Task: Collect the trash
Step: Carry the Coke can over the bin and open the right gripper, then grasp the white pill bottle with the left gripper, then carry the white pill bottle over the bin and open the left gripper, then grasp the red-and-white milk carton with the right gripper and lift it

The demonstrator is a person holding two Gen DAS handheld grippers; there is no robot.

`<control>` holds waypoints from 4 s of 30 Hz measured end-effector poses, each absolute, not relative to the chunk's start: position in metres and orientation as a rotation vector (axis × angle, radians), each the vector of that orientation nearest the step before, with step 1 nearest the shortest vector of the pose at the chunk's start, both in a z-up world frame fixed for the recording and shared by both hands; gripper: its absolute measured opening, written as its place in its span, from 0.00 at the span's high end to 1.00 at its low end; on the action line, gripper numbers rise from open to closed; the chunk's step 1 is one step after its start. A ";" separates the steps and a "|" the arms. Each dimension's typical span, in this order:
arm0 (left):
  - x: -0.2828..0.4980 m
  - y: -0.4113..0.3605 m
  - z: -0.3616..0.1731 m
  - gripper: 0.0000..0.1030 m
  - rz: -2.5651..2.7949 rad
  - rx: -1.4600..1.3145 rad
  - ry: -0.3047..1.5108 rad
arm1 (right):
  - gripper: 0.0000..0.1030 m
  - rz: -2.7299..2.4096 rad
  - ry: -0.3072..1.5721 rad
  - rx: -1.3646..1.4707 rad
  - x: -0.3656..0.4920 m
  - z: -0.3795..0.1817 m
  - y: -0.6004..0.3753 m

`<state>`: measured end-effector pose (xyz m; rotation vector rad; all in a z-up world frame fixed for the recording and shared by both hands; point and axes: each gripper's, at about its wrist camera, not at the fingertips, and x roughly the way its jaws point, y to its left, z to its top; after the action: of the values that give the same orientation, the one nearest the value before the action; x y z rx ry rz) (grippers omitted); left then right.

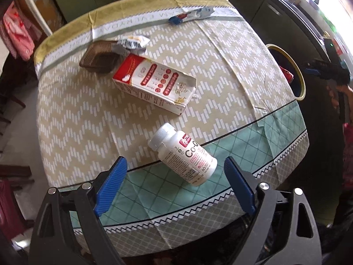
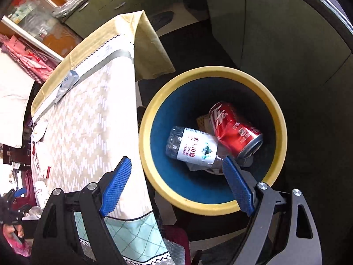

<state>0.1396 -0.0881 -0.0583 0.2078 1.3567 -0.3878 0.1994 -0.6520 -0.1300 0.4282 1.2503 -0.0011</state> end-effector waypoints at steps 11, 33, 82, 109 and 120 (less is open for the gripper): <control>0.148 -0.098 -0.101 0.25 -0.216 0.013 1.547 | 0.19 0.138 1.264 0.386 0.188 -0.142 -0.617; 0.150 -0.136 -0.109 0.51 -0.240 0.179 1.573 | 0.19 0.205 1.227 0.424 0.158 -0.144 -0.623; 0.198 -0.494 -0.063 0.56 -0.807 0.518 1.240 | 0.19 0.067 1.105 0.597 0.051 -0.130 -0.714; 0.159 -0.262 0.010 0.27 -0.684 0.386 1.100 | 0.18 0.281 1.169 0.365 0.089 -0.117 -0.607; 0.136 -0.054 0.009 0.24 -0.373 0.160 1.078 | 0.18 0.559 1.193 0.022 0.162 -0.110 -0.421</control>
<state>0.1359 -0.0536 0.0091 0.1600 1.0776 -0.3730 0.1620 -0.4212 -0.1098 0.0217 1.1928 0.5588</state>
